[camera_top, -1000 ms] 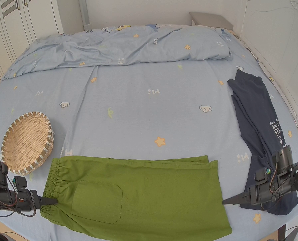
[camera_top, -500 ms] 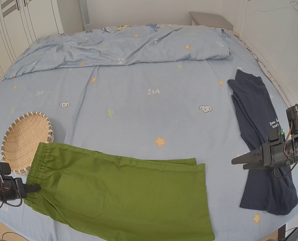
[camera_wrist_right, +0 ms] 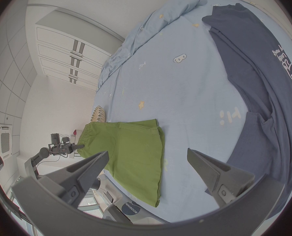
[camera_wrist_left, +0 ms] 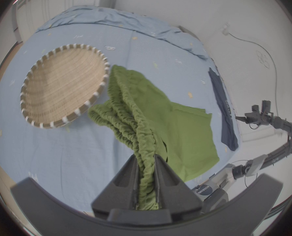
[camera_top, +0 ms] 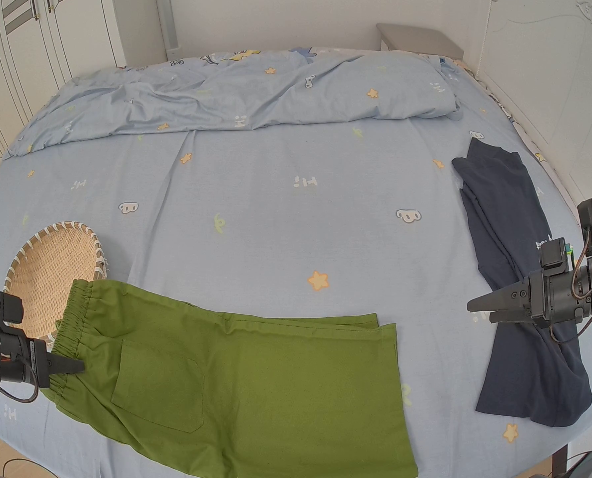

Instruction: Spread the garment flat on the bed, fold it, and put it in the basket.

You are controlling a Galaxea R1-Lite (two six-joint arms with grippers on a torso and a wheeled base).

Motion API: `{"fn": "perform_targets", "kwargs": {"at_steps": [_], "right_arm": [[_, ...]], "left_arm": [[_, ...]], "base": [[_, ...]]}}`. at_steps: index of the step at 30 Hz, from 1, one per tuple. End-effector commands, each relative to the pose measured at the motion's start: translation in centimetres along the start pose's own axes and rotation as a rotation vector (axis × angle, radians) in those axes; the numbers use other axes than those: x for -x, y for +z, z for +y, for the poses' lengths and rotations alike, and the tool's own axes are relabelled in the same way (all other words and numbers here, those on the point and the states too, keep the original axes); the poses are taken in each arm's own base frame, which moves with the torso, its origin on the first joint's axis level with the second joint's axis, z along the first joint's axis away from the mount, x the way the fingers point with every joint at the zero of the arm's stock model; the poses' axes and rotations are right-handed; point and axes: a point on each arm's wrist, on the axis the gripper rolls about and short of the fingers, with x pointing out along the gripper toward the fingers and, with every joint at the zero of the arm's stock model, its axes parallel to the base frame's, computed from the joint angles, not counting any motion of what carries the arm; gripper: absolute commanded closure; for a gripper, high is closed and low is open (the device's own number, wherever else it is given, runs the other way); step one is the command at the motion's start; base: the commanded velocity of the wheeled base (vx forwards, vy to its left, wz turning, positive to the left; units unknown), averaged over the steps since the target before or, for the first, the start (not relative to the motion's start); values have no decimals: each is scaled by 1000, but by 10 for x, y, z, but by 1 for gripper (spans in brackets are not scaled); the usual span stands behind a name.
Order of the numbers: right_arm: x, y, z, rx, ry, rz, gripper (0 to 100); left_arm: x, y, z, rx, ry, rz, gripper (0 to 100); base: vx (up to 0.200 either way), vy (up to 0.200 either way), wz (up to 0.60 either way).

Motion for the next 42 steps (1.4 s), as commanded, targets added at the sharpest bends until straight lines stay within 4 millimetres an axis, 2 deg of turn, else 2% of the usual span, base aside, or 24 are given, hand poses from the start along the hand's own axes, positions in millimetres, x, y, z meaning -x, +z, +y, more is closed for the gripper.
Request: {"fn": "perform_targets", "kwargs": {"at_steps": [1, 5, 7, 9, 10, 11, 12, 17, 18, 19, 20, 27, 32, 33, 38, 42], "right_arm": [[0, -2, 1, 2, -12, 2, 0], [0, -2, 0, 0, -25, 0, 0], [-1, -2, -1, -4, -27, 3, 0], [-1, -2, -1, -3, -27, 1, 0], [-1, -3, -2, -7, -28, 5, 0], [-1, -3, -2, -7, -28, 5, 0], [-2, -4, -2, -7, -28, 8, 0], [-2, -5, -3, -9, -30, 11, 0], [-3, -5, -3, -9, -30, 11, 0], [-3, -5, -3, -9, -30, 11, 0], [-5, -5, -5, -16, -33, 18, 0], [-14, -4, -12, -38, -43, 49, 0], [-21, -5, -17, -39, -70, 66, 0], [-24, -4, -20, -31, -87, 73, 0], [-30, -5, -25, -39, -97, 96, 0], [-30, -5, -24, -37, -95, 99, 0]], "left_arm": [[18, 19, -43, -117, -102, -31, 100], [18, 22, -62, -181, -127, -32, 100], [21, 23, -80, -248, -159, -36, 100], [21, 23, -82, -255, -164, -34, 100], [19, 26, -98, -309, -203, -34, 100], [19, 26, -98, -309, -203, -34, 100], [14, 28, -111, -342, -231, -34, 100], [-1, 28, -138, -433, -268, -19, 100], [-9, 28, -146, -453, -269, 0, 100], [-9, 28, -146, -453, -269, 0, 100], [-19, 27, -156, -473, -271, 29, 100], [-49, 15, -187, -554, -320, 99, 100], [-57, 8, -204, -599, -342, 89, 100], [-59, 1, -212, -626, -349, 89, 100], [-68, -11, -227, -636, -373, 106, 100], [-68, -21, -242, -640, -430, 99, 100]], "base": [[0, 0, 0], [0, 0, 0], [0, 0, 0], [0, 0, 0], [0, 0, 0], [0, 0, 0], [0, 0, 0], [0, 0, 0], [0, 0, 0], [0, 0, 0], [0, 0, 0], [0, 0, 0], [0, 0, 0], [0, 0, 0], [0, 0, 0], [0, 0, 0]]}}
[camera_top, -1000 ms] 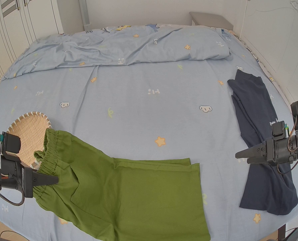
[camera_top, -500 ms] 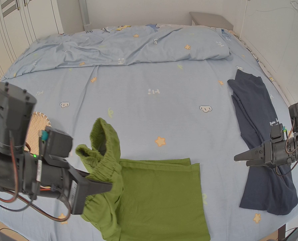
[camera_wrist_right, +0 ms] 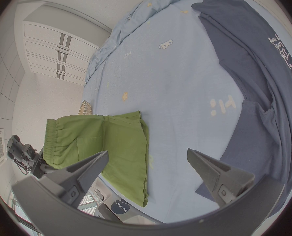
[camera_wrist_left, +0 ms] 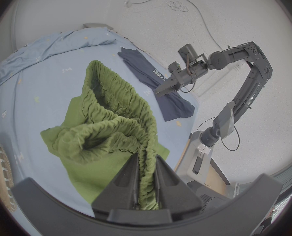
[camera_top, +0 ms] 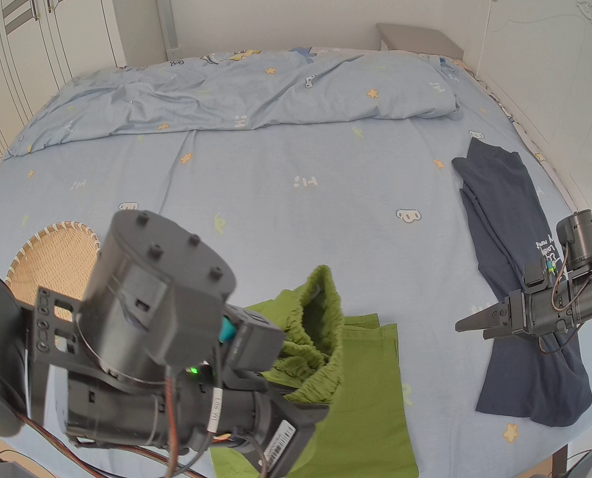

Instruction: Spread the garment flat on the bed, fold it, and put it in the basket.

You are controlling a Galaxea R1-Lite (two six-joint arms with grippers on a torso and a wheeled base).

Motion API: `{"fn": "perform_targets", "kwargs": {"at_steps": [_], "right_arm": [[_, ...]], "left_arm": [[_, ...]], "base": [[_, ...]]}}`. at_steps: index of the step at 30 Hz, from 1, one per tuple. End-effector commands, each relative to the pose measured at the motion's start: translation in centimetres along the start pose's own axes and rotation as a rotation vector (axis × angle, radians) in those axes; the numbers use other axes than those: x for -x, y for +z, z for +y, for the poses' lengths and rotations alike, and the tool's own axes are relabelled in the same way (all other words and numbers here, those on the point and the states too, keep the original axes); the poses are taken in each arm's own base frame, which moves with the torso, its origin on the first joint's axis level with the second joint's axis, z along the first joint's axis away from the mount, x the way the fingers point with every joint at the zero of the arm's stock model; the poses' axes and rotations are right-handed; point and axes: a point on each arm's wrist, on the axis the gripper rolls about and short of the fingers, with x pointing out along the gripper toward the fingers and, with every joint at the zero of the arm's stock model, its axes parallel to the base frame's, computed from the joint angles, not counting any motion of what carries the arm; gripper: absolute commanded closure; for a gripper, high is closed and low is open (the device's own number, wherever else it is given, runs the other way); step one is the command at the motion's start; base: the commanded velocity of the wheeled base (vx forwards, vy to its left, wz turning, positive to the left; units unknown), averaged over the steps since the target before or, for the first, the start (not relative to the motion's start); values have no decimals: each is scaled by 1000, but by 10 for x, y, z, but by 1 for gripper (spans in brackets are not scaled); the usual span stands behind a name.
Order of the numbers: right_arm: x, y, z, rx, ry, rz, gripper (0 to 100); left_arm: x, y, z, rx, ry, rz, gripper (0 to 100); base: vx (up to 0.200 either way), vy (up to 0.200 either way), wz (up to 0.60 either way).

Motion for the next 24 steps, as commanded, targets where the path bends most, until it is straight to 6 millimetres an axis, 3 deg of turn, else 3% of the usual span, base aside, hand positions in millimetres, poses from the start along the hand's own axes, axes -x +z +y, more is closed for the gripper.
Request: {"fn": "perform_targets", "kwargs": {"at_steps": [1, 4, 16, 17, 24], "right_arm": [[-5, 0, -3, -10, -2, 20, 0], [-5, -1, -3, -9, -3, 19, 0], [-3, -1, -2, -5, 0, 7, 0], [-3, 0, -2, -3, 0, 5, 0], [-3, 0, -3, -3, 0, 3, 0]], "left_arm": [[-22, -4, -18, -28, -47, 28, 100], [-32, -3, -26, -44, -64, 24, 100], [-63, -10, -23, -39, -39, 91, 100], [-65, -10, -23, -39, -41, 84, 0], [-83, -13, -27, -27, -26, 56, 0]], "base": [[0, 0, 0], [0, 0, 0], [0, 0, 0], [0, 0, 0], [0, 0, 0]]}}
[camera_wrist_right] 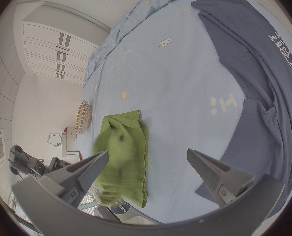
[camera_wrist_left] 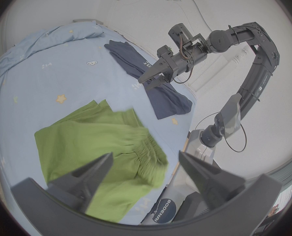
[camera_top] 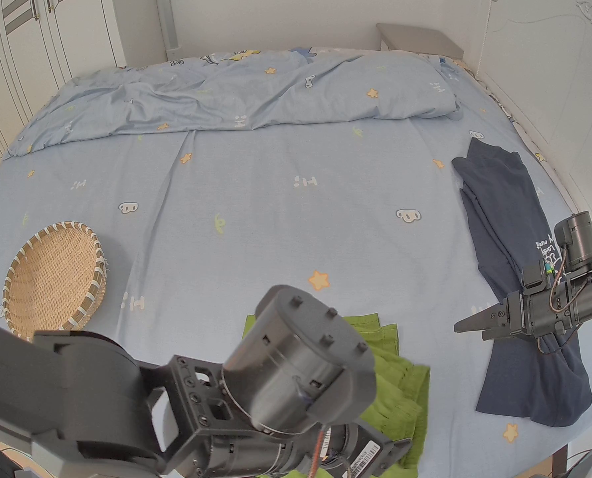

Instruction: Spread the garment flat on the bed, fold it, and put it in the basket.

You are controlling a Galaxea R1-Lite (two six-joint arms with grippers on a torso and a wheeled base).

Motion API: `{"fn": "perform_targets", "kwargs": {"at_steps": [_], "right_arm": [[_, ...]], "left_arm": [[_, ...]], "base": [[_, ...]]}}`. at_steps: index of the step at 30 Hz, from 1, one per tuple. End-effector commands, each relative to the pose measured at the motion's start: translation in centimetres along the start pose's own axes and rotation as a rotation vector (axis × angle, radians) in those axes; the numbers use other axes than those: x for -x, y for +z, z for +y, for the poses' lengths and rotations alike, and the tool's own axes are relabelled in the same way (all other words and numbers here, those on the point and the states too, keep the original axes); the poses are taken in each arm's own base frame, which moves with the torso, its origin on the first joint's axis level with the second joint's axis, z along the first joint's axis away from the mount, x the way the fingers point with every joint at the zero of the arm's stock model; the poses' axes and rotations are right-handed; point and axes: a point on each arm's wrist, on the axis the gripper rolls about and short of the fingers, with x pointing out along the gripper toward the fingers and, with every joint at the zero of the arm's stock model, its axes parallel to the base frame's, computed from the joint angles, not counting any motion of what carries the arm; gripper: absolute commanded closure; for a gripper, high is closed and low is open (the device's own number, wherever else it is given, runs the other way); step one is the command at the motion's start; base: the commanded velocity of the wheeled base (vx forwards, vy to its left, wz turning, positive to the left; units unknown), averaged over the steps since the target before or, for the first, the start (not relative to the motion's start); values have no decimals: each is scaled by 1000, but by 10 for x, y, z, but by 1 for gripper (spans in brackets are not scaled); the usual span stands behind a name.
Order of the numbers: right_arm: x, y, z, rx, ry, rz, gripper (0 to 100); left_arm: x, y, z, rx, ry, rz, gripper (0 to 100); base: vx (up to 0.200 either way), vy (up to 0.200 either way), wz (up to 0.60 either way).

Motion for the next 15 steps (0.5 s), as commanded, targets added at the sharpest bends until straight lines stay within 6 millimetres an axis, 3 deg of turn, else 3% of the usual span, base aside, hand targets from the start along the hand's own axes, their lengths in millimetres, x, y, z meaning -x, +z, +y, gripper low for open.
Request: {"fn": "perform_targets", "kwargs": {"at_steps": [1, 8, 11, 15], "right_arm": [[0, 0, 0, 0, 0, -1, 0], [-1, -2, 0, -1, 10, 9, 0], [3, -3, 5, 14, 20, -1, 0], [15, -9, 23, 70, 63, -29, 0]], "left_arm": [[-14, -5, -1, 8, 18, 23, 0], [-16, 10, 5, 216, 6, -123, 0], [-5, 17, 40, 354, 67, -165, 0], [16, -2, 93, 475, 141, -160, 0]], "base": [[0, 0, 0], [0, 0, 0], [0, 0, 0], [0, 0, 0]]}}
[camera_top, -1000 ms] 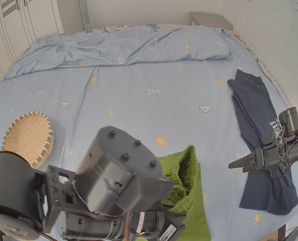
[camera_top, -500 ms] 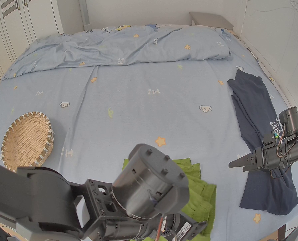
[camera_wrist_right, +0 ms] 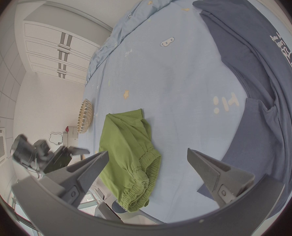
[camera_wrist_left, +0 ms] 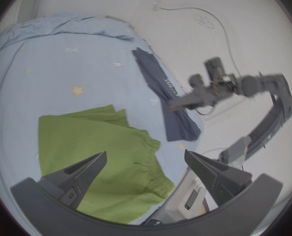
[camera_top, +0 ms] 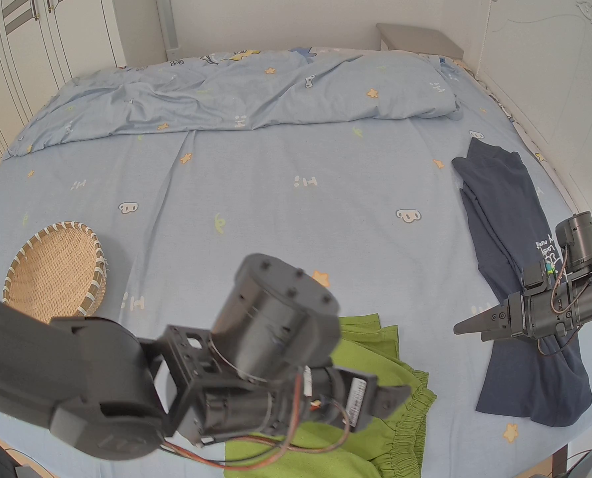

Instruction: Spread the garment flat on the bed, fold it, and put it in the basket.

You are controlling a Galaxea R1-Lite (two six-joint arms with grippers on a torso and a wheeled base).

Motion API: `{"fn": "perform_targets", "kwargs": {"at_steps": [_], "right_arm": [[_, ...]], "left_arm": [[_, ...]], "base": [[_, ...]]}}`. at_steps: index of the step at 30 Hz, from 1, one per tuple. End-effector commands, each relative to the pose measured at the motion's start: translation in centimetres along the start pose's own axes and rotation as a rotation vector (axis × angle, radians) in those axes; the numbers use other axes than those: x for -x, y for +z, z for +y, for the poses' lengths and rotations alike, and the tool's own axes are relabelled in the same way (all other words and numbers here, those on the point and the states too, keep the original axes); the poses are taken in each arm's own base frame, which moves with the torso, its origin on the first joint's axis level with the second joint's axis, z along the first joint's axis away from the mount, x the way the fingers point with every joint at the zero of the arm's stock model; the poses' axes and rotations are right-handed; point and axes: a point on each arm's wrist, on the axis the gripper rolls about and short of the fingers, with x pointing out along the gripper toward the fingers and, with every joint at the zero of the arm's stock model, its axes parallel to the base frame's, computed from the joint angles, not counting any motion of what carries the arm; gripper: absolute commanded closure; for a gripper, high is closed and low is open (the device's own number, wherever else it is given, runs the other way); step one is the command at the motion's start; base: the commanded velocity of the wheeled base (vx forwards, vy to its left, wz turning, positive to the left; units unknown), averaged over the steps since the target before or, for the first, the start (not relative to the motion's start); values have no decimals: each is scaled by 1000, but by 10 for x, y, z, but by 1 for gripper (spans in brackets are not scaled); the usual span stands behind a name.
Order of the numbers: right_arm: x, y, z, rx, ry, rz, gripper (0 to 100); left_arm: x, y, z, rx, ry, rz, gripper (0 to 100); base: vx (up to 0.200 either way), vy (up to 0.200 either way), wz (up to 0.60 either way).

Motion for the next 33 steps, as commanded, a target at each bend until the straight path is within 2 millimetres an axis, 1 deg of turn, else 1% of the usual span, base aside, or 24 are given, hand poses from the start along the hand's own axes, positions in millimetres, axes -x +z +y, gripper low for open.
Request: {"fn": "perform_targets", "kwargs": {"at_steps": [1, 2, 3, 5, 7, 10, 11, 12, 13, 16, 20, 25, 29, 33], "right_arm": [[16, -8, 23, 71, 56, -37, 0], [17, -8, 24, 71, 59, -37, 0], [20, -11, 29, 89, 71, -44, 0], [23, -14, 34, 106, 83, -49, 0], [28, -16, 37, 115, 90, -58, 0], [36, -18, 42, 121, 100, -85, 0], [38, -19, 43, 123, 103, -91, 0], [39, -20, 44, 123, 105, -93, 0], [41, -21, 46, 126, 112, -97, 0], [41, -23, 47, 121, 116, -96, 0], [40, -23, 47, 121, 116, -96, 0], [39, -23, 45, 117, 113, -93, 0], [37, -24, 44, 112, 109, -86, 0], [34, -23, 41, 105, 103, -75, 0]], "left_arm": [[30, 7, 82, 207, 109, -26, 0], [30, 6, 84, 211, 110, -24, 0], [39, -3, 105, 265, 91, 11, 0], [49, -15, 130, 335, 64, 51, 0], [55, -29, 148, 379, 16, 85, 0], [60, -47, 169, 369, -53, 94, 0], [60, -51, 177, 364, -60, 86, 0], [59, -53, 180, 365, -61, 85, 0], [57, -58, 190, 366, -59, 83, 0], [48, -66, 200, 388, -50, 104, 0], [32, -74, 203, 398, -58, 159, 0], [3, -85, 188, 375, -153, 272, 0], [-5, -83, 175, 360, -196, 250, 0], [-15, -81, 160, 425, -242, 232, 0]], "base": [[0, 0, 0], [0, 0, 0], [0, 0, 0], [0, 0, 0], [0, 0, 0], [0, 0, 0], [0, 0, 0], [0, 0, 0], [0, 0, 0], [0, 0, 0], [0, 0, 0], [0, 0, 0], [0, 0, 0], [0, 0, 0]]}}
